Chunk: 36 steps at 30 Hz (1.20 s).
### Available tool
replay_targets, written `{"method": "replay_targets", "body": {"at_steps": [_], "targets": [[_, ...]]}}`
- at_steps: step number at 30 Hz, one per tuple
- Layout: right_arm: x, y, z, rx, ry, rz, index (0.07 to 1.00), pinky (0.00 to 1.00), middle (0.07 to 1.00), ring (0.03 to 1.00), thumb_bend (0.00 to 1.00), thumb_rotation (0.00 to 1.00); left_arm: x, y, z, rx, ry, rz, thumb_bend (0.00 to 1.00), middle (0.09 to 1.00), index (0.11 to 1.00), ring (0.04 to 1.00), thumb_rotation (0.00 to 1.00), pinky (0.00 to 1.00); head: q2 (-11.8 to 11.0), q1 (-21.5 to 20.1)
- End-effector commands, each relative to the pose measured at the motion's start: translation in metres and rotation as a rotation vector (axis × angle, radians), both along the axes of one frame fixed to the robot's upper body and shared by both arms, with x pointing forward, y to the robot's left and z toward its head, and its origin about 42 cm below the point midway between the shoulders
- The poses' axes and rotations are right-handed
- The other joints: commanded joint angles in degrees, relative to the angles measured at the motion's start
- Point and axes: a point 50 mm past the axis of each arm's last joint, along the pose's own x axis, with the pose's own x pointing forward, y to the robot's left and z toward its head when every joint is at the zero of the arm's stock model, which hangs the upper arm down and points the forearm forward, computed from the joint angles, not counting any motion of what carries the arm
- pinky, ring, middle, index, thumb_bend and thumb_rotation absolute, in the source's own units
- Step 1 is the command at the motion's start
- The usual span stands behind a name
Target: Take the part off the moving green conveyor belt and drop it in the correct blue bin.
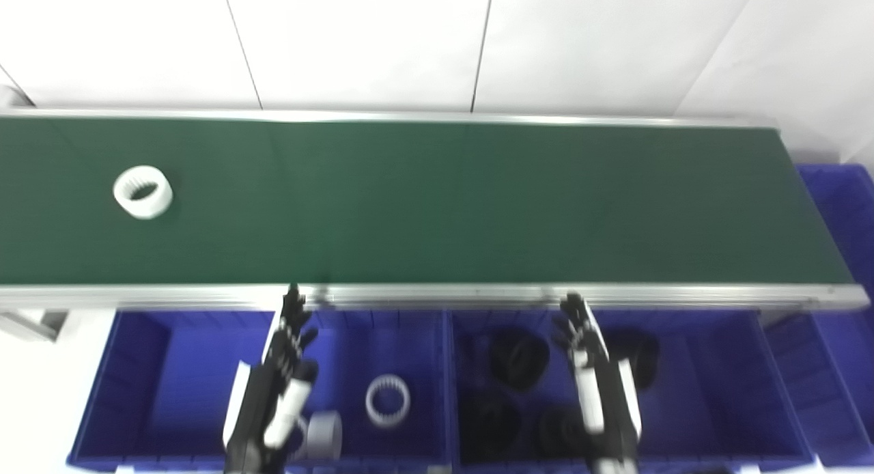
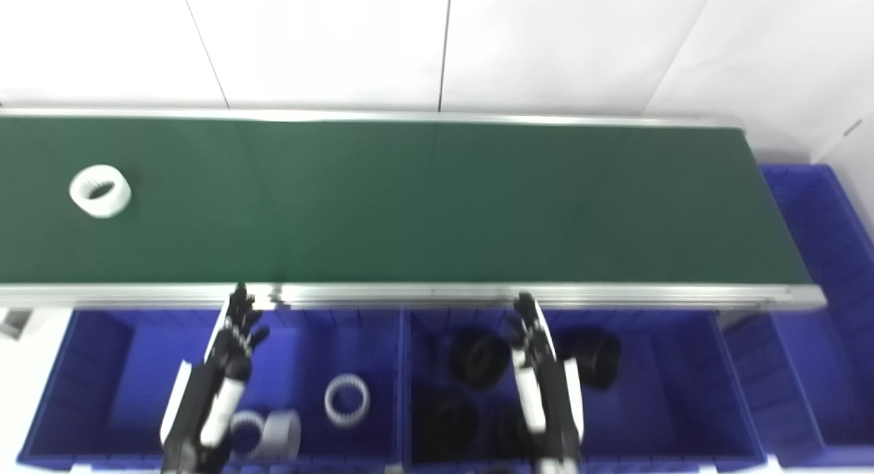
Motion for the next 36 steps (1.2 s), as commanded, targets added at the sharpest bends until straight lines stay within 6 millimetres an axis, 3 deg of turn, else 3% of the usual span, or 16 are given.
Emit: {"method": "replay_targets", "body": {"at_steps": [1,7,12,14,19,25,28,30,31,33,36], "targets": [[0.001,-0.004,0.006,-0.008,-0.066,0.008,0.952,0.88,0.933,0.902,0.75,0.96,0.006,-0.006,0.009,-0.02,-0.084,0.01,0.75,1.0,1.0,0.971,0.8,0.9,-1.0,0.6],[0.001,-0.011,-0.002,0.006,-0.047,0.016,0.957,0.88,0.936,0.906,0.74,0.96,0.007,-0.017,0.006,-0.054,-0.1,0.042,0.76,1.0,1.0,0.937,0.71,0.88,-3.4,1.5],[0.002,-0.013,-0.008,0.007,-0.031,0.009,0.945,0.87,0.923,0.895,0.74,0.96,0.008,-0.02,-0.001,-0.069,-0.11,0.031,0.79,1.0,1.0,0.941,0.72,0.89,-6.1,1.3],[0.003,-0.013,-0.01,0.013,-0.028,0.012,0.94,0.87,0.921,0.896,0.74,0.96,0.009,-0.019,-0.004,-0.052,-0.127,0.019,0.8,1.0,1.0,0.946,0.73,0.91,-6.5,1.2],[0.004,-0.013,-0.013,0.019,-0.023,0.012,0.933,0.86,0.914,0.89,0.76,0.94,0.011,-0.018,-0.007,-0.01,-0.144,0.009,0.78,0.985,1.0,0.906,0.77,0.78,-7.4,1.0],[0.007,-0.013,-0.015,0.021,-0.021,0.012,0.931,0.85,0.91,0.884,0.77,0.93,0.017,-0.017,-0.004,0.015,-0.173,-0.015,0.76,0.994,1.0,0.925,0.74,0.8,-7.2,1.4],[0.007,-0.012,-0.014,0.021,-0.024,0.014,0.932,0.85,0.905,0.879,0.77,0.94,0.029,-0.016,0.015,0.063,-0.272,-0.022,0.81,0.973,1.0,0.916,0.69,0.76,-6.7,1.4],[0.007,-0.012,-0.013,0.022,-0.029,0.017,0.937,0.86,0.915,0.887,0.76,0.94,0.043,-0.014,0.034,0.084,-0.357,-0.032,0.9,0.917,0.986,0.873,0.54,0.65,-6.2,1.4],[0.007,-0.012,-0.012,0.021,-0.032,0.017,0.938,0.86,0.915,0.888,0.76,0.94,0.052,-0.012,0.043,0.089,-0.399,-0.036,0.9,0.913,0.983,0.871,0.53,0.64,-5.9,1.6],[0.008,-0.013,-0.011,0.014,-0.034,0.021,0.94,0.87,0.918,0.89,0.79,0.95,0.073,-0.007,0.06,0.131,-0.479,-0.032,0.97,0.845,0.882,0.81,0.39,0.62,-5.4,2.0],[0.009,-0.013,-0.01,0.02,-0.04,0.022,0.942,0.86,0.921,0.892,0.79,0.94,0.109,0.002,0.092,0.252,-0.591,-0.033,0.99,0.838,0.822,0.815,0.36,0.66,-5.2,2.4]]}}
